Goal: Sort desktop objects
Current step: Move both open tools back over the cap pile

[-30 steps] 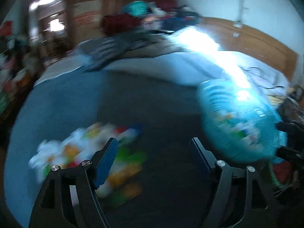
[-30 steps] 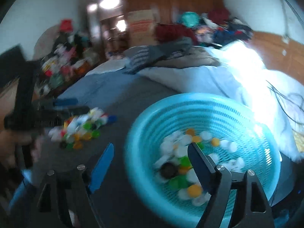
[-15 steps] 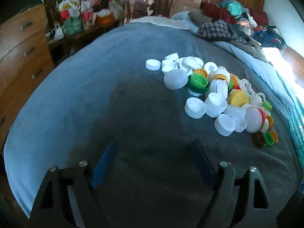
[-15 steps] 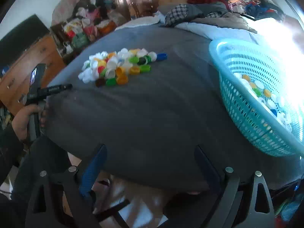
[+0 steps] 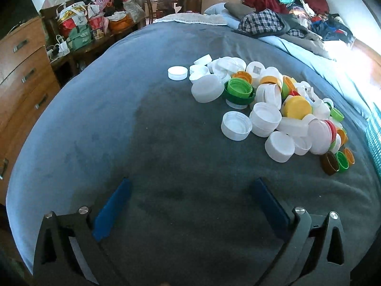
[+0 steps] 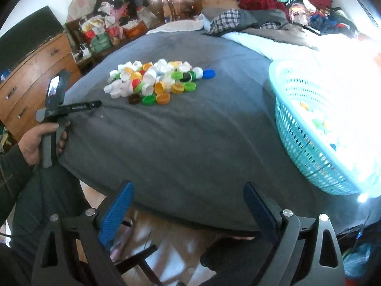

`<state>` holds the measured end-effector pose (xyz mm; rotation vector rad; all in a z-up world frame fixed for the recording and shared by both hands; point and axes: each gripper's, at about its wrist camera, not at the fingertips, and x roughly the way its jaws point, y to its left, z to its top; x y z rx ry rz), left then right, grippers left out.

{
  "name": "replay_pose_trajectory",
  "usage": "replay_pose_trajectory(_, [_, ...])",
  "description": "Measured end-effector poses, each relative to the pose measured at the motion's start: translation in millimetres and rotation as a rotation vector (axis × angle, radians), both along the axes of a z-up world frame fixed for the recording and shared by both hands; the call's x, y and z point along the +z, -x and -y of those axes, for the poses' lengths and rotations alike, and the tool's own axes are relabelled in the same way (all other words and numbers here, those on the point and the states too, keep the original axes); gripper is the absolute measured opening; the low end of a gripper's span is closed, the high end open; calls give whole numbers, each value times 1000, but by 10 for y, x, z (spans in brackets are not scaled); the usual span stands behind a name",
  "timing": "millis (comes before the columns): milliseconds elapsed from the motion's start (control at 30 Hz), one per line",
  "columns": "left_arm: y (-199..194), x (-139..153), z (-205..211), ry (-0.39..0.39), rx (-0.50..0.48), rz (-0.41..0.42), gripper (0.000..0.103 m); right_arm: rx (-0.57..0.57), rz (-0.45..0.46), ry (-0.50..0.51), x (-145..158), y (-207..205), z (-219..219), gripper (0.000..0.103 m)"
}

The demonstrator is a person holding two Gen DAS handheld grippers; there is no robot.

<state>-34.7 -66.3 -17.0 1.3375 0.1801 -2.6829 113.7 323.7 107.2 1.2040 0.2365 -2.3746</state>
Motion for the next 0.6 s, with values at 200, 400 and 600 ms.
replay_pose_trajectory(200, [38, -2, -2, 13, 0, 16, 102, 34, -46, 25, 263, -8, 48, 101])
replay_pose_trajectory(400, [69, -7, -9, 36, 0, 32, 102, 25, -37, 140, 337, 219, 127, 103])
replay_pose_trajectory(600, [99, -31, -18, 57, 16, 5, 102, 50, 18, 189, 134, 552, 330, 103])
